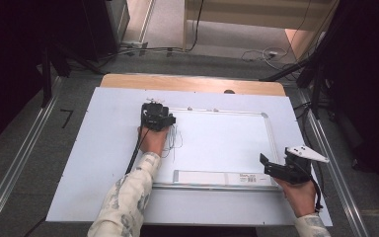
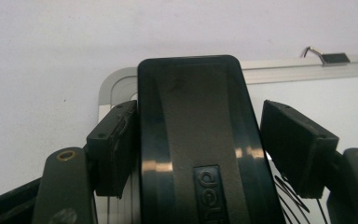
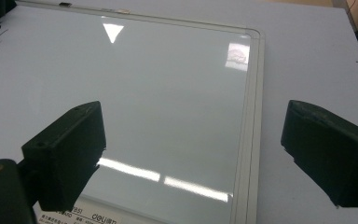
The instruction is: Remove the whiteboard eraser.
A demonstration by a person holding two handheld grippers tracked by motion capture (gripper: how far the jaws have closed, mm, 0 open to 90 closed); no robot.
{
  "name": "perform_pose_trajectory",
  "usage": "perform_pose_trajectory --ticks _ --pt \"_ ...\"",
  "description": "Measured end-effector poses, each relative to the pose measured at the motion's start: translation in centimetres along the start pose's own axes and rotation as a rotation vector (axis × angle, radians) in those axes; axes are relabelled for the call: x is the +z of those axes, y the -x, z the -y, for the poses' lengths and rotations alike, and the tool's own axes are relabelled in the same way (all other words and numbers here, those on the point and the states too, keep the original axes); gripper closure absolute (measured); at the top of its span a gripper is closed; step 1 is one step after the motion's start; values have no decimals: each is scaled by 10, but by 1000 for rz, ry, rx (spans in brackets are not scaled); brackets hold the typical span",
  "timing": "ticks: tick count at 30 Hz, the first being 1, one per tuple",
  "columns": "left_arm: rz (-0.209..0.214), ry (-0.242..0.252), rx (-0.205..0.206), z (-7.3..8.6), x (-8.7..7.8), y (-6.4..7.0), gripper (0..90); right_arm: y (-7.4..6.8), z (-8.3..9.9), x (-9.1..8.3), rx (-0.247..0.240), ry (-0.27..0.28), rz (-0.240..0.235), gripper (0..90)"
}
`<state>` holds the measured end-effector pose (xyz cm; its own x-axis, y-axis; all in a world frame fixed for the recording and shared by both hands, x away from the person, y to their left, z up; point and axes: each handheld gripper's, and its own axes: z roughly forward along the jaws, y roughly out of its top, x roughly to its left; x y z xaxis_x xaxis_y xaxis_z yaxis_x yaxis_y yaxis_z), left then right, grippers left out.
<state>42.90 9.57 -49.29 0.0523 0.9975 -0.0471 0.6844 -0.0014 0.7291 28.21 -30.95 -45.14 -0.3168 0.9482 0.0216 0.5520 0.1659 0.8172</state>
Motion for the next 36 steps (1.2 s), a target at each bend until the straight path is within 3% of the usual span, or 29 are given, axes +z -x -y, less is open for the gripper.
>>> perform_pose_trajectory --ticks 4,8,32,36 --pt "-18 8 -6 0 0 2 319 0 0 -1 2 2 2 52" --pt "-28 15 4 1 0 3 413 1 0 -1 3 3 1 52" --pt "-38 -4 42 1 -6 1 423 3 0 -3 13 10 7 53" --pt "-26 45 51 -2 -19 0 422 4 0 -3 16 15 11 66"
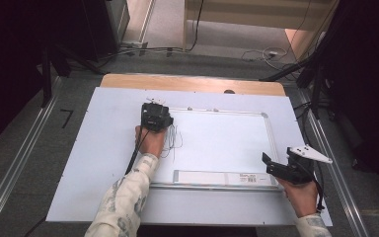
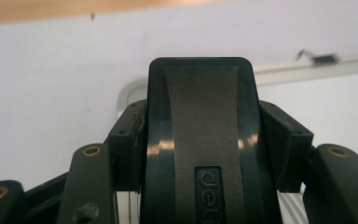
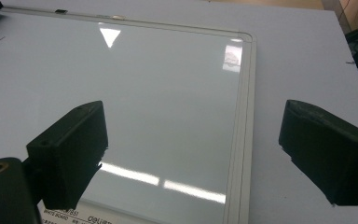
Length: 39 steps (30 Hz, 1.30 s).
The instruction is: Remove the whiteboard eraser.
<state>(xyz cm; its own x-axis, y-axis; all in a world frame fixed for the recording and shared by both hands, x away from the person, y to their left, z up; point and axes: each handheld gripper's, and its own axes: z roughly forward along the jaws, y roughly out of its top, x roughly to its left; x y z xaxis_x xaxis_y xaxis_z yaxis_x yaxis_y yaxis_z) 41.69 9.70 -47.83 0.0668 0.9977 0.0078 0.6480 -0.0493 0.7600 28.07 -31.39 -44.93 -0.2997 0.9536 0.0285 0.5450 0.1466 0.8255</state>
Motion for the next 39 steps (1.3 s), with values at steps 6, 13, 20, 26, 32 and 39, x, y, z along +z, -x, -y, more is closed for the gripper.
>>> perform_pose_trajectory --ticks 6,13,20,26,32,39 --pt "7 34 9 -10 -22 -6 420 -3 0 0 -7 -1 -2 66" --pt "31 63 -21 -11 -38 -14 419 -3 0 0 -9 -3 1 66" --pt "57 66 -41 -8 -45 -20 419 -3 0 0 -6 -1 2 66" --pt "71 70 -43 -5 -47 -23 418 -4 -1 2 -10 -8 3 66" --pt "72 61 -49 1 -47 -24 418 -5 0 1 -11 -6 0 66" --pt "72 53 -48 4 -47 -25 418 -5 0 1 -15 -6 -3 66"
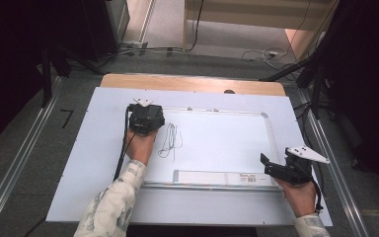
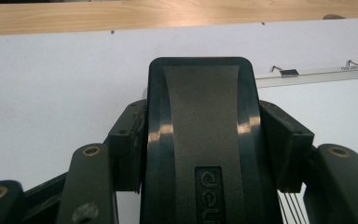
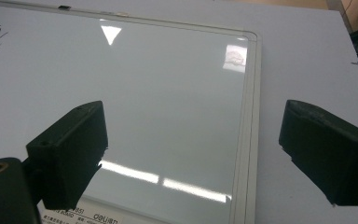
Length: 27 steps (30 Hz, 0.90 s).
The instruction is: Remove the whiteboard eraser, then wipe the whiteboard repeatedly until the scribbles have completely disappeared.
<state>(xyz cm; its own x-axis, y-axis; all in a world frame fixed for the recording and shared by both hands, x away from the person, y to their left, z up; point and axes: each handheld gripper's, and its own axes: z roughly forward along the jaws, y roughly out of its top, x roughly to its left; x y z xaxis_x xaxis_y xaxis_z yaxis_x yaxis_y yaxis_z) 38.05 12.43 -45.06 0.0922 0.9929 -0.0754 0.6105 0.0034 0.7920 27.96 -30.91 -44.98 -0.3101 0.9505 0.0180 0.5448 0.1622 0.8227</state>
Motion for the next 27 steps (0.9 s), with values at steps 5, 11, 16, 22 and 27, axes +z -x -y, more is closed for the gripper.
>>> perform_pose_trajectory --ticks 5,11,16,22,27 --pt "3 5 11 0 -3 0 418 0 0 0 3 1 0 66" --pt "12 4 10 2 -7 -2 417 -1 -1 0 5 -1 3 66" --pt "27 6 20 6 -11 -1 417 -1 -1 1 -3 -2 2 66" --pt "37 -6 40 14 -13 3 417 -2 -1 0 -2 -2 5 66" --pt "50 -19 43 21 -13 6 417 -2 -1 0 -2 -2 6 66"
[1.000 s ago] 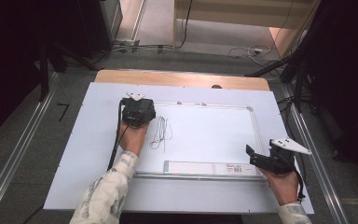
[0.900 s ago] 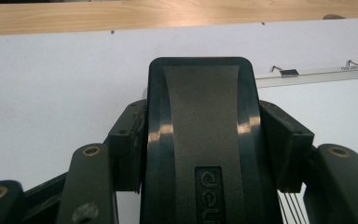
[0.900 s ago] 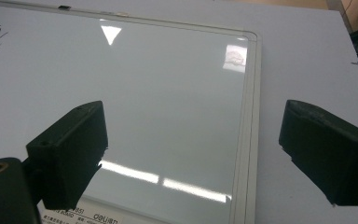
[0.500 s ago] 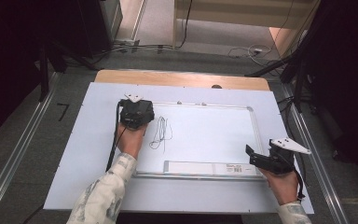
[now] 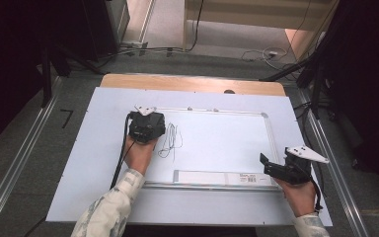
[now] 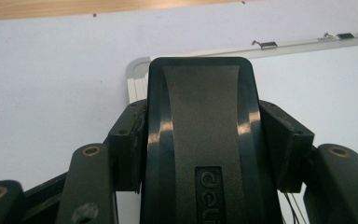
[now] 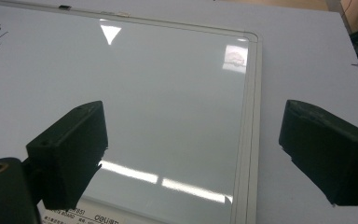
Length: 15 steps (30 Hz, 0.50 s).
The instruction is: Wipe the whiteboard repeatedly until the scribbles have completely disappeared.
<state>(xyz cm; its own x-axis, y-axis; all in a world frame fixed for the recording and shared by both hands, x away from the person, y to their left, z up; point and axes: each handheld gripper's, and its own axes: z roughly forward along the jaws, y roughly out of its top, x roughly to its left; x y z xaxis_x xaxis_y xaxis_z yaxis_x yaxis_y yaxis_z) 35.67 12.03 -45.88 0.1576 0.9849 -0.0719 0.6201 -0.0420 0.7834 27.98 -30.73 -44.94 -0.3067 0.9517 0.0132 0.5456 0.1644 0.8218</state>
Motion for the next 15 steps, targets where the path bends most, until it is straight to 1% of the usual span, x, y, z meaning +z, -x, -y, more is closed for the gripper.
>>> perform_pose_trajectory --ticks 9,12,15 --pt "28 -5 31 11 -5 10 417 -1 0 0 -2 -1 -2 66" --pt "40 -14 52 16 -7 14 418 -1 0 1 0 -3 -1 66" --pt "50 -16 62 20 -9 18 417 -1 0 1 1 -2 0 66"
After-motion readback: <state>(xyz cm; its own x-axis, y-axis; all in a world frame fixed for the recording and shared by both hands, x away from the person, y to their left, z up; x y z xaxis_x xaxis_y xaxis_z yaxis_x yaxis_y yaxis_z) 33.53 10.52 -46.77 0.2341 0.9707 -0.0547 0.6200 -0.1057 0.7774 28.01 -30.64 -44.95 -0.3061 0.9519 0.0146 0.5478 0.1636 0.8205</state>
